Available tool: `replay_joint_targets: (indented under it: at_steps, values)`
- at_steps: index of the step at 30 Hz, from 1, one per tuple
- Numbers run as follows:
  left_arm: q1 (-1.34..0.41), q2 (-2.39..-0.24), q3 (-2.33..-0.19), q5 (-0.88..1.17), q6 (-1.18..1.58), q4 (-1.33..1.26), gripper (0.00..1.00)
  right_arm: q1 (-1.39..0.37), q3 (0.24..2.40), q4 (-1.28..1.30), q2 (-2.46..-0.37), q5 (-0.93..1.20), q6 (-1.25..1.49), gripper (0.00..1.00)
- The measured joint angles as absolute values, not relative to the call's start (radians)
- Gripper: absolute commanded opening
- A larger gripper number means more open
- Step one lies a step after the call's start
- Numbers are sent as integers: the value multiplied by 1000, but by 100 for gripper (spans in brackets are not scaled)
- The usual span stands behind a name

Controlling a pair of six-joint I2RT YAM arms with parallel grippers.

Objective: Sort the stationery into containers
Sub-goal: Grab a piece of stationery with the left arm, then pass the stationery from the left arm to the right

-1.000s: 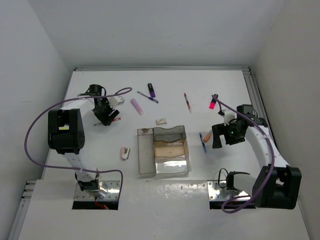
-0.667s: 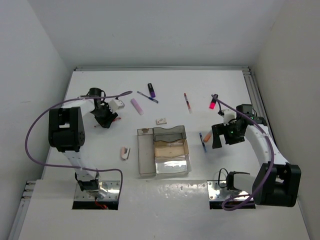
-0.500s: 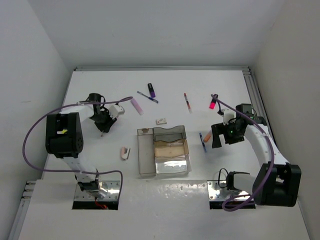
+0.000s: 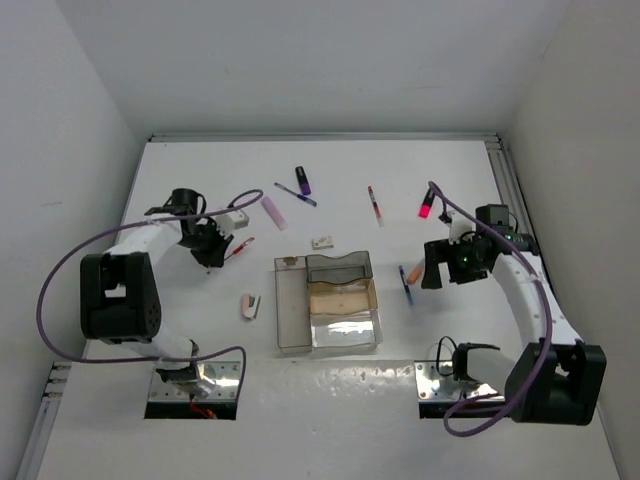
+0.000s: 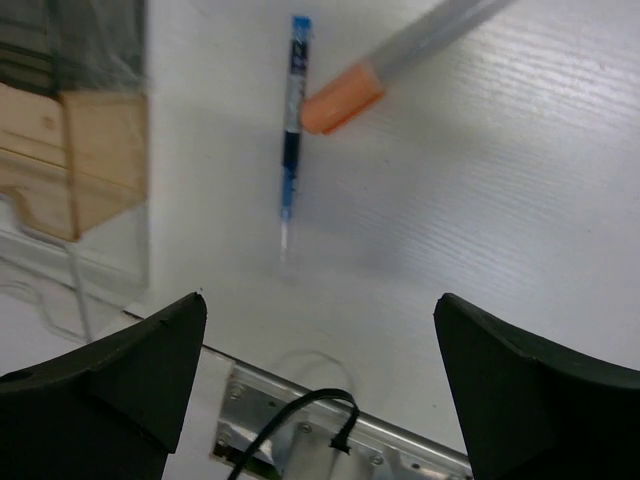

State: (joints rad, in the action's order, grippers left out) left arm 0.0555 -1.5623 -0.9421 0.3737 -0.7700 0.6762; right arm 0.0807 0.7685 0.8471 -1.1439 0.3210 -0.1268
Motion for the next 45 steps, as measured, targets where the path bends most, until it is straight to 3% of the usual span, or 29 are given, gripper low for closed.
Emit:
replay_joint_targets:
  at_steps: [7, 17, 22, 31, 37, 45]
  values:
    - [56, -1369, -1054, 674, -582, 707, 3, 52, 881, 707, -1047, 531, 99, 80]
    - [7, -1168, -963, 1006, 159, 223, 0, -234, 1125, 282, -1293, 691, 606, 76]
    - [-65, -1168, -904, 1049, 450, 22, 0, -350, 1244, 152, -1437, 696, 762, 77]
    - [-170, -1152, -839, 1046, 664, -122, 0, -502, 1348, 84, -1564, 699, 835, 76]
    - [-192, -1098, -727, 1028, 701, -83, 0, -527, 1348, 74, -1585, 686, 874, 60]
    - [-204, -1074, -682, 1024, 712, -61, 0, -561, 1342, 25, -1626, 672, 932, 54]
